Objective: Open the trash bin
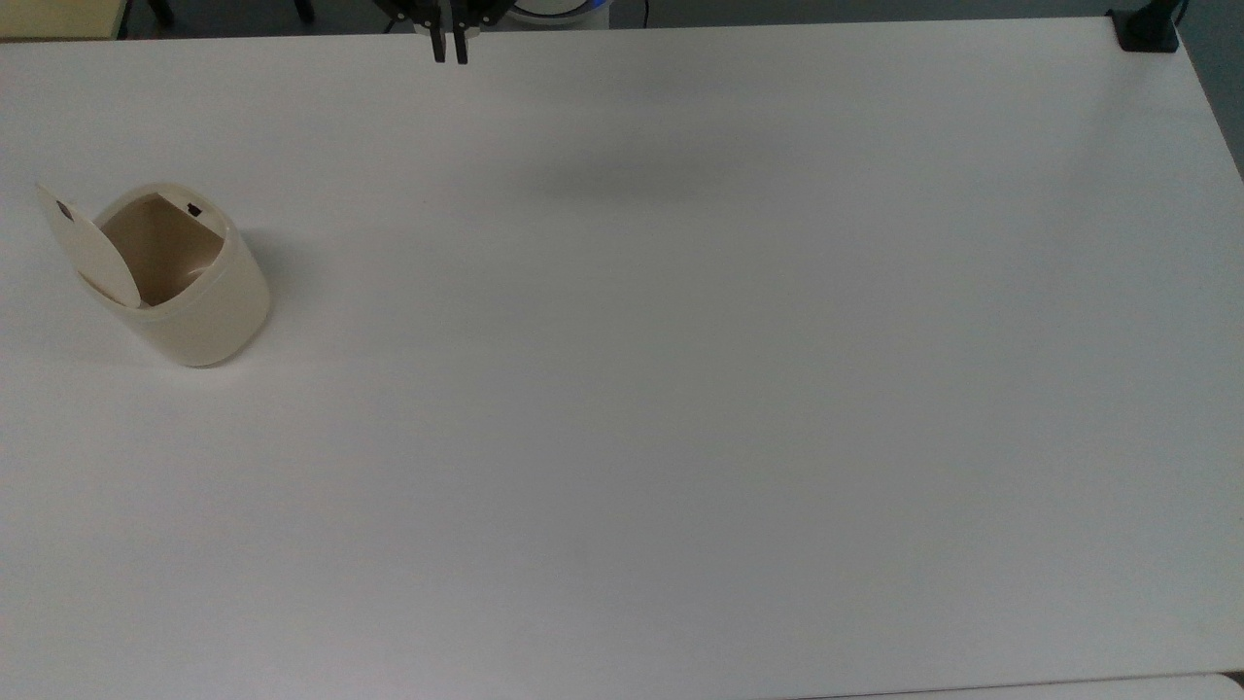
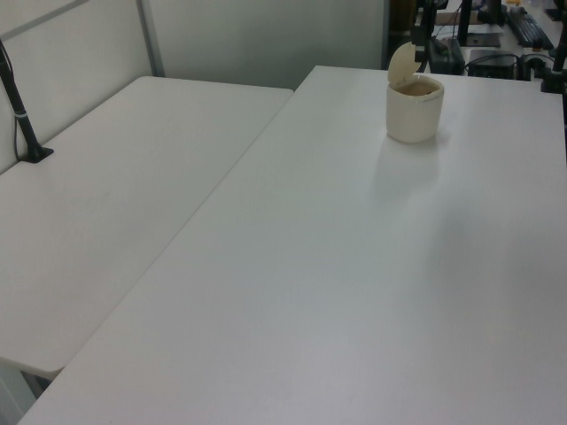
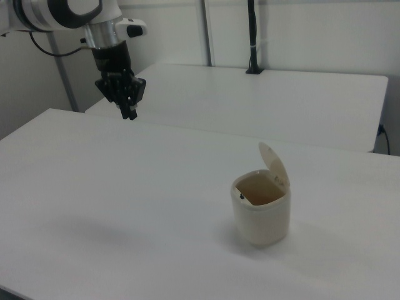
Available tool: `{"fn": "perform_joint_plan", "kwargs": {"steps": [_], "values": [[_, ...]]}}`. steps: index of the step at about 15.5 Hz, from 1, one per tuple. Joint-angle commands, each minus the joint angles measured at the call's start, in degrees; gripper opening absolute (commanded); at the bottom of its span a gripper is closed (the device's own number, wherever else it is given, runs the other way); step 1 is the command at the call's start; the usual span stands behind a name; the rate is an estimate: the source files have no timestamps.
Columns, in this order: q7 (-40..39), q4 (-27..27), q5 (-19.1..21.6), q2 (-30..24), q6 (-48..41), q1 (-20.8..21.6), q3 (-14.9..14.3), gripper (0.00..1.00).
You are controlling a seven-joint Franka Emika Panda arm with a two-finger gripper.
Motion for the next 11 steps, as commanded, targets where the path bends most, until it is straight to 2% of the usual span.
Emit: {"fn": "perform_joint_plan", "kwargs": {"steps": [1, 11], "values": [[-1.1, -2.4, 0.6, -1.8, 0.6, 1.0, -1.0, 1.00], [-0.8, -2.4, 0.7, -1.8, 1.5, 0.6, -1.0, 1.00]]}}
